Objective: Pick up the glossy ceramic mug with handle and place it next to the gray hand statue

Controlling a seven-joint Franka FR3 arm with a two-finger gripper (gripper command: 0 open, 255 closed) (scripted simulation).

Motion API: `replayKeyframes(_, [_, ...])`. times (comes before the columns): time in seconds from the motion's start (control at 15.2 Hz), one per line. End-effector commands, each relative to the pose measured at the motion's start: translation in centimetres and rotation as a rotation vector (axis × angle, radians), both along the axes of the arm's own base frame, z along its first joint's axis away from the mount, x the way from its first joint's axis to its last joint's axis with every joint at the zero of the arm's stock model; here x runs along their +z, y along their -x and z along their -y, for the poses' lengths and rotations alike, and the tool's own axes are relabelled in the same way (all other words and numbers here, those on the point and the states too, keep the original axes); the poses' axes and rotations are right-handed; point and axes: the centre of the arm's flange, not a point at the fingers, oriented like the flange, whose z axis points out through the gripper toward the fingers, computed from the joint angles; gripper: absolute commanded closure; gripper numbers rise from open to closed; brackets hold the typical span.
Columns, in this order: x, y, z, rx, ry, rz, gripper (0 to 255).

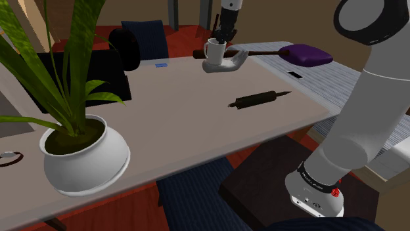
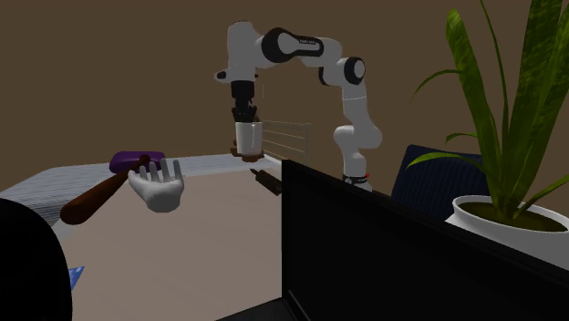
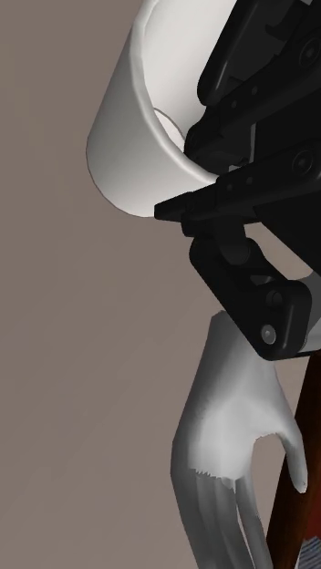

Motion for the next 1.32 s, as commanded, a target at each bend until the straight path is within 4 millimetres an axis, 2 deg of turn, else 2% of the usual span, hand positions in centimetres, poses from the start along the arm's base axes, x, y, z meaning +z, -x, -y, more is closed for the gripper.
replayKeyframes(0.0, [0.3, 0.7, 2.6, 0.002, 0.000, 0.000, 255])
replayKeyframes(1.25, [0.3, 5.7, 27.2, 0.002, 0.000, 0.000, 255])
